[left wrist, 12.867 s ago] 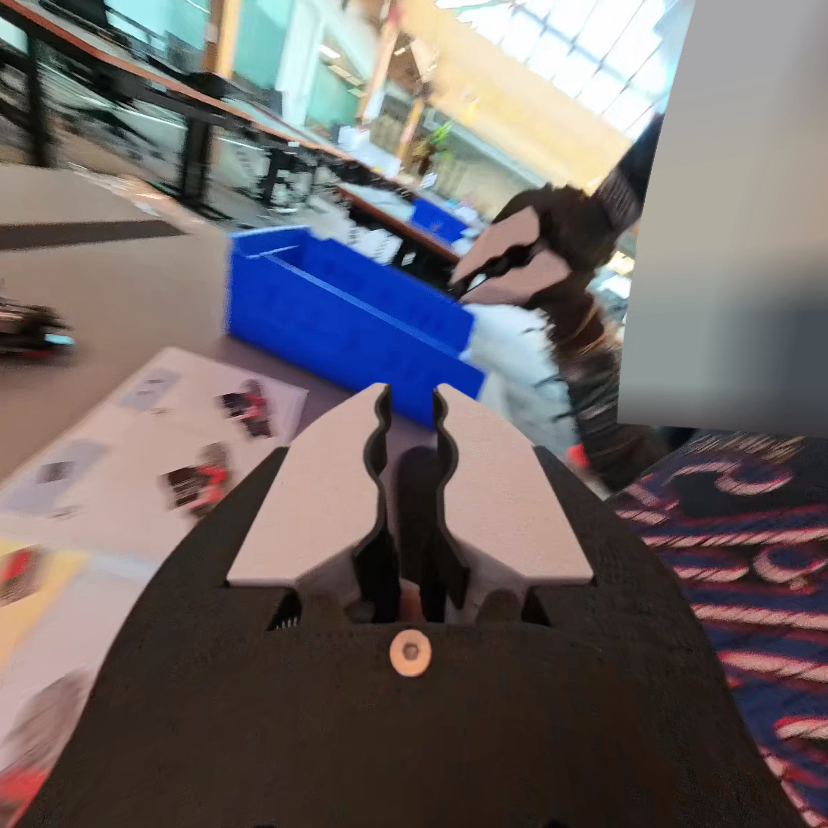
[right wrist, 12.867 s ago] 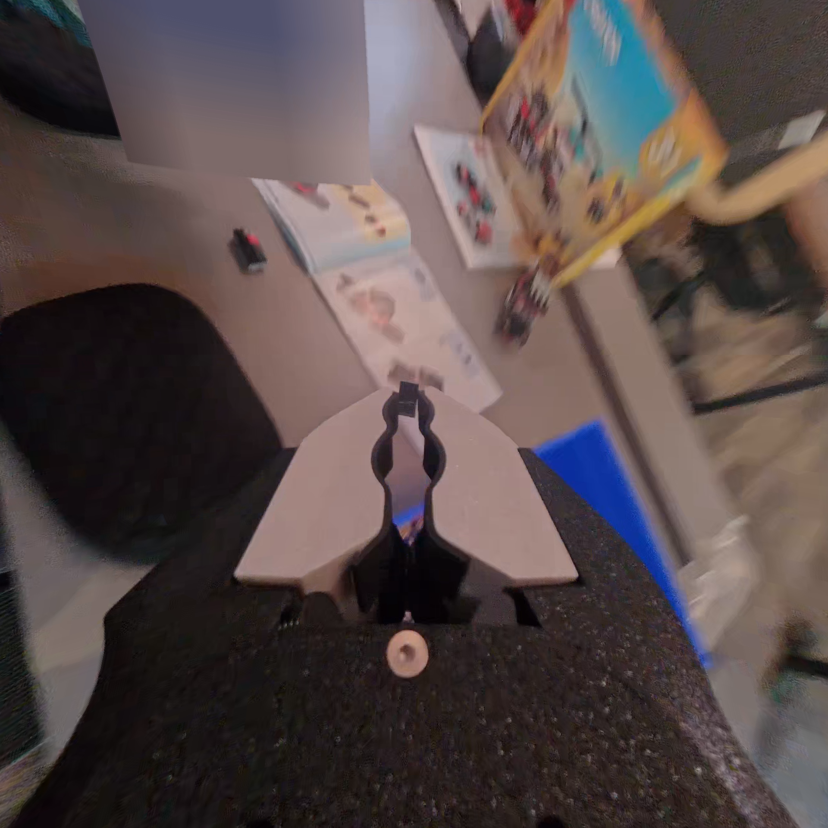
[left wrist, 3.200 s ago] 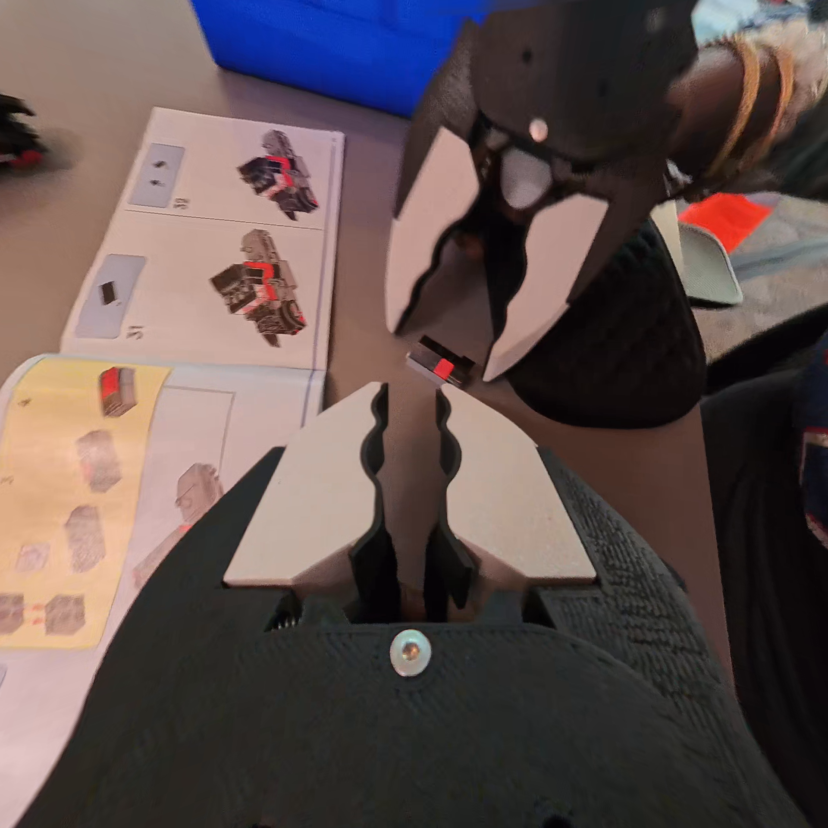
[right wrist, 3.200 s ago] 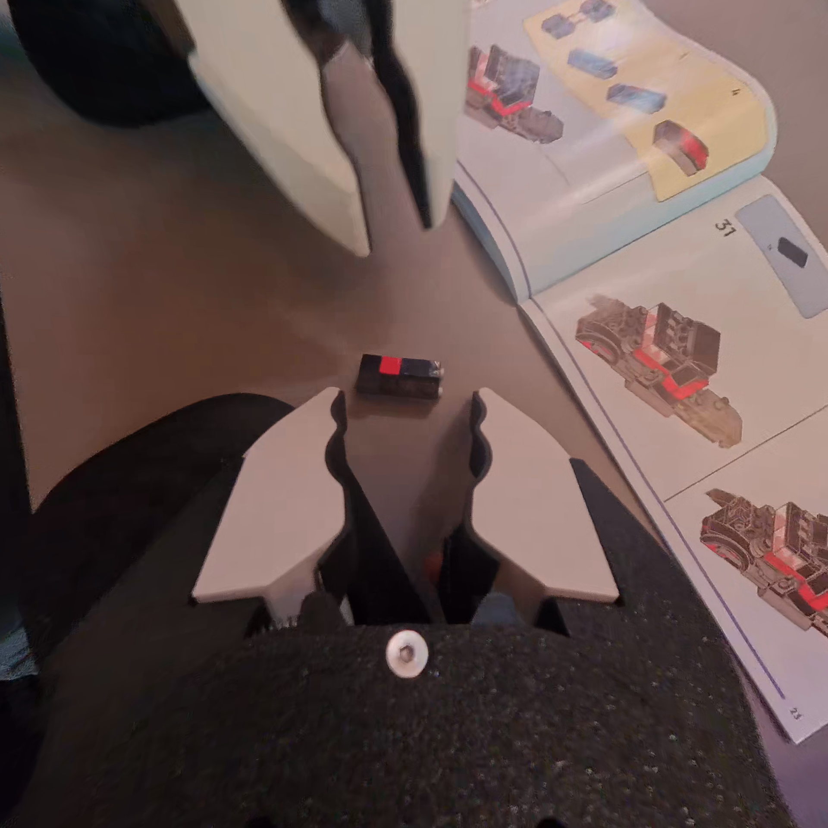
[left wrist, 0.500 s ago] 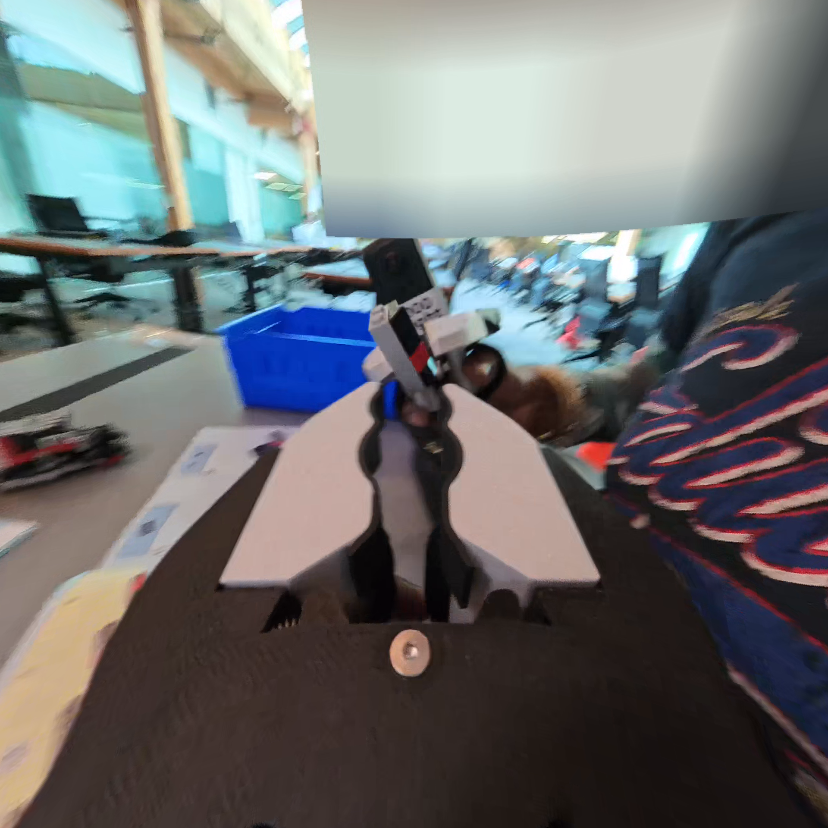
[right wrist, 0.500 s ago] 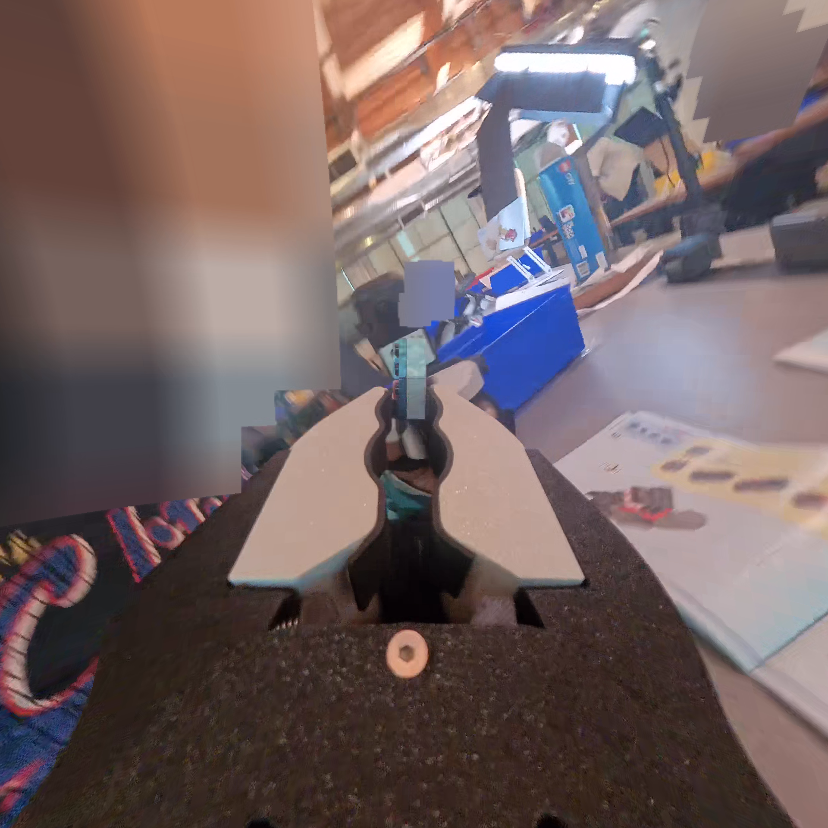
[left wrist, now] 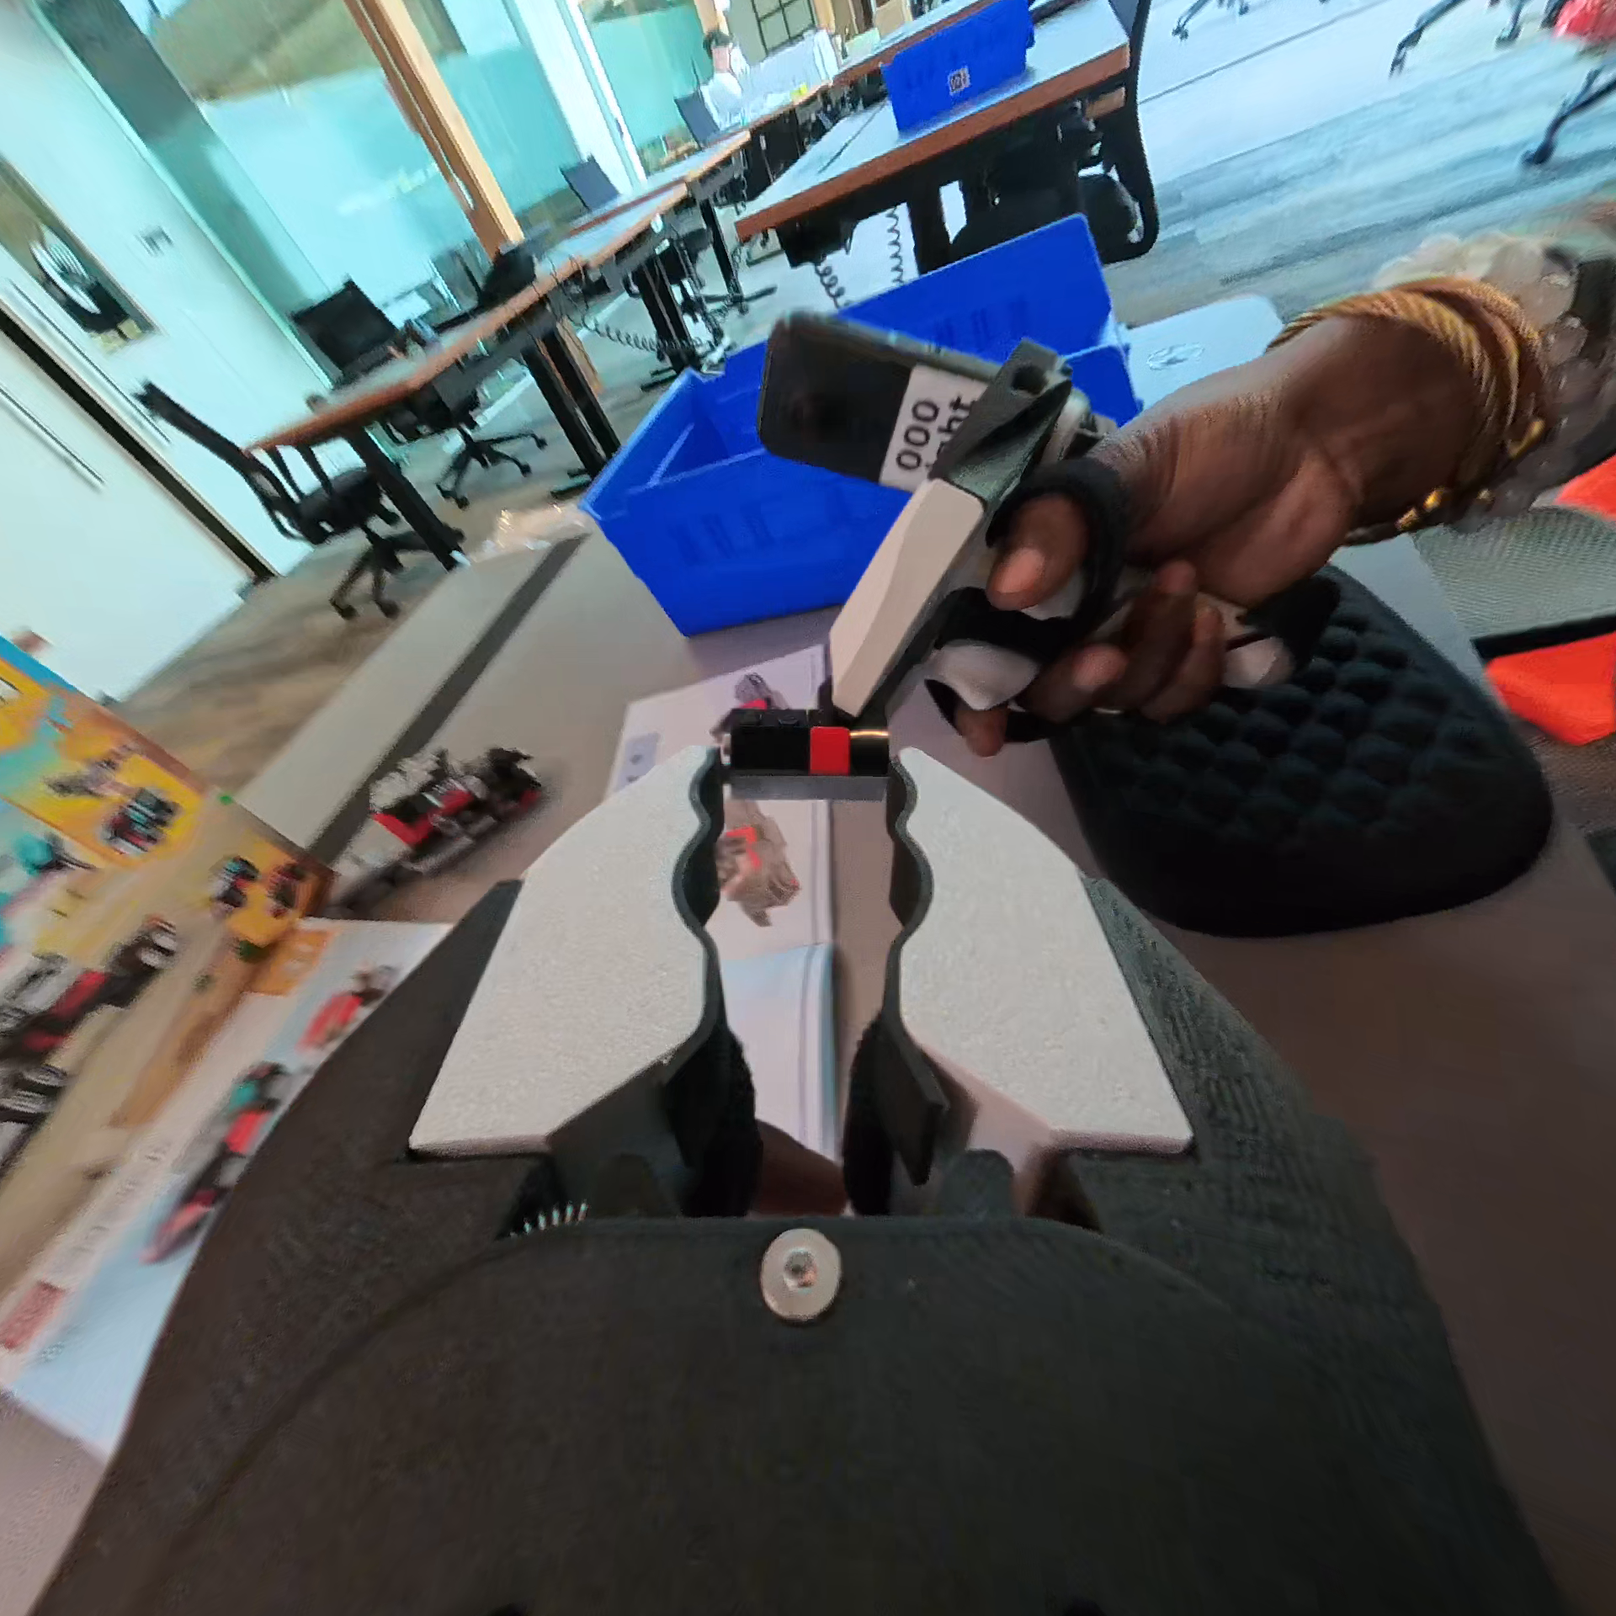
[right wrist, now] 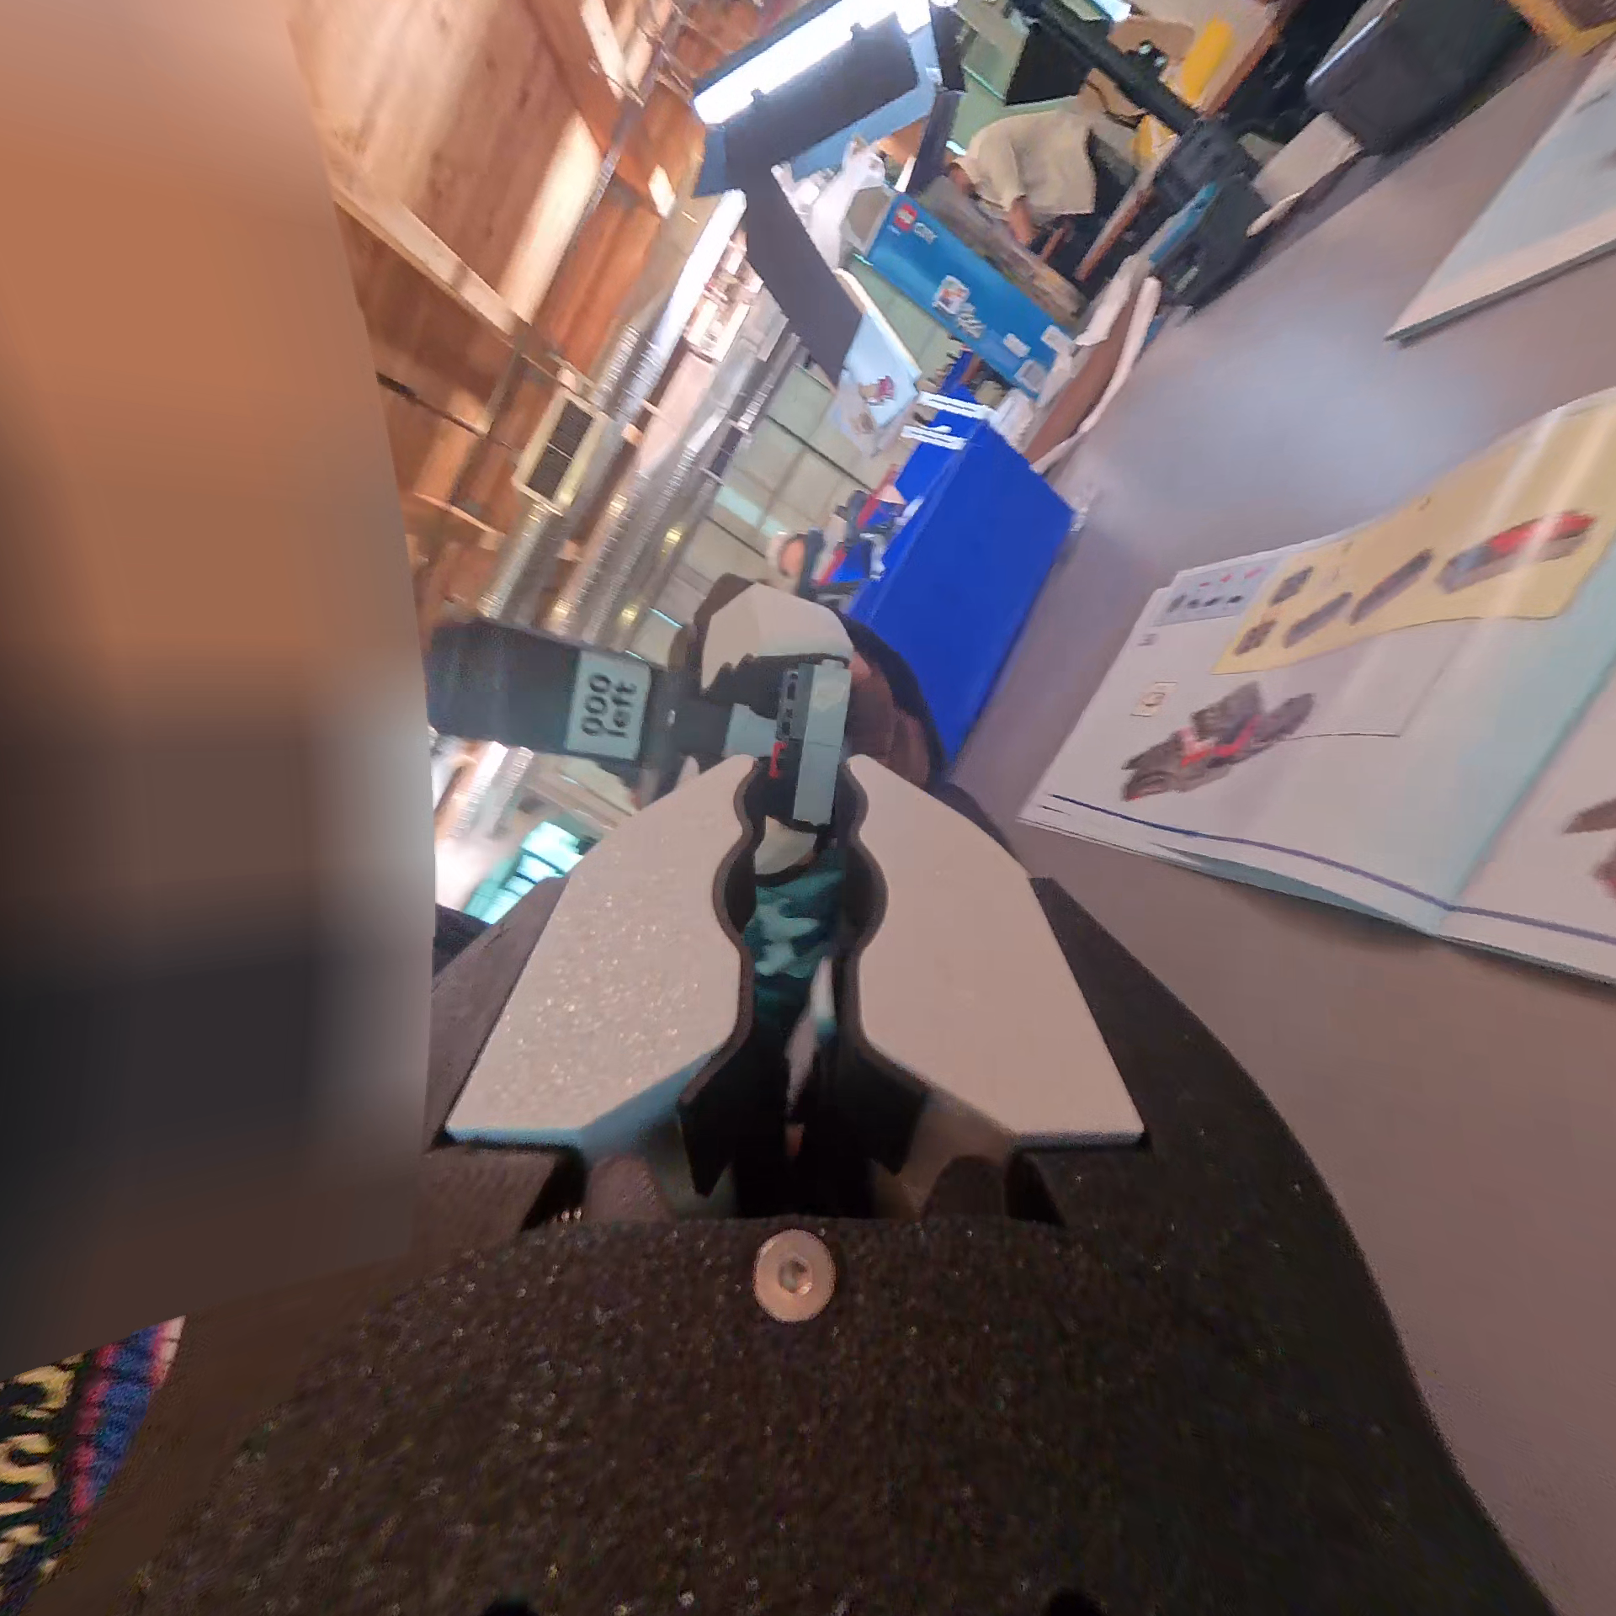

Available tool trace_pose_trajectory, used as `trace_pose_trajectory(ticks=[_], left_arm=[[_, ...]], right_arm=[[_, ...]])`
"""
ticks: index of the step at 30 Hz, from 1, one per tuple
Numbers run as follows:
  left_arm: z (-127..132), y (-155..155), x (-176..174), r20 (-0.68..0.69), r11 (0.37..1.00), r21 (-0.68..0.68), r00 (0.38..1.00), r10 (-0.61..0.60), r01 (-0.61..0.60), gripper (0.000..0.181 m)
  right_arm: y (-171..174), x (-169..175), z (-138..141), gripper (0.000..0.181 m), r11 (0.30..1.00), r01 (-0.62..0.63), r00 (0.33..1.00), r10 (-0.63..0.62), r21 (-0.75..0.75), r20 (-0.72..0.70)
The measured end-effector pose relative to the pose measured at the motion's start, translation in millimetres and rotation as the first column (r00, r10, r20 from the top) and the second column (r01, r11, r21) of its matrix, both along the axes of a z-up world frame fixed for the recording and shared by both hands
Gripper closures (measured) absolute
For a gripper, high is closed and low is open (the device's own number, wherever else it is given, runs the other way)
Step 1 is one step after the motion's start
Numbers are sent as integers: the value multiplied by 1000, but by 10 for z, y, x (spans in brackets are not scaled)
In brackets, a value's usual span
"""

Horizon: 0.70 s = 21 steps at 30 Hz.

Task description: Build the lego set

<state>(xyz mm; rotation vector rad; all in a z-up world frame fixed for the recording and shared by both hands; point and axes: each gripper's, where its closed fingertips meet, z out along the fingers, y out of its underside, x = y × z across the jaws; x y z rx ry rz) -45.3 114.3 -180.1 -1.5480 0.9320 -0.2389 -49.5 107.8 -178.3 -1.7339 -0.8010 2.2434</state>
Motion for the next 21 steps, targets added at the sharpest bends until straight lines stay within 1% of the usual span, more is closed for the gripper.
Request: trace_pose_trajectory(ticks=[1, 2, 3, 4, 6, 8, 10, 12, 13, 15, 18, 21], left_arm=[[-53, 3, 14, 35, 999, -44, 999, 0, 2, 146], [-127, 0, 34, 74, 995, -100, 997, -6, 13, 146], [-215, -13, 60, 108, 987, -160, 994, -15, 33, 146], [-307, -33, 94, 133, 976, -210, 991, -35, 62, 146], [-513, -81, 164, 136, 945, -302, 987, -87, 124, 146], [-713, -124, 224, 91, 908, -386, 986, -141, 165, 146], [-847, -159, 295, 29, 885, -425, 980, -198, 191, 146], [-945, -191, 368, -18, 866, -452, 969, -246, 212, 145], [-982, -199, 397, -29, 860, -461, 965, -259, 217, 145], [-1045, -219, 427, -33, 844, -486, 960, -277, 226, 146], [-1104, -218, 402, -53, 834, -511, 961, -272, 208, 146], [-1167, -220, 360, -80, 822, -540, 961, -266, 182, 145]], right_arm=[[21, 16, -53, 161, 998, 17, 999, -19, 67, 33], [55, 42, -113, 144, 989, 33, 996, -44, 145, 77], [93, 84, -158, 134, 973, 43, 991, -70, 226, 113], [134, 137, -176, 131, 951, 54, 986, -98, 304, 132], [218, 250, -176, 129, 891, 71, 977, -153, 449, 150], [228, 355, -125, 136, 821, 51, 977, -159, 568, 142], [197, 438, -121, 138, 746, -8, 976, -138, 665, 167], [231, 511, -144, 139, 659, -41, 965, -169, 751, 201], [232, 543, -140, 140, 616, -57, 964, -171, 785, 204], [225, 604, -119, 141, 553, -84, 964, -165, 829, 208], [264, 725, -22, 141, 503, -90, 967, -163, 860, 196], [372, 866, 139, 143, 467, -39, 969, -199, 884, 148]])
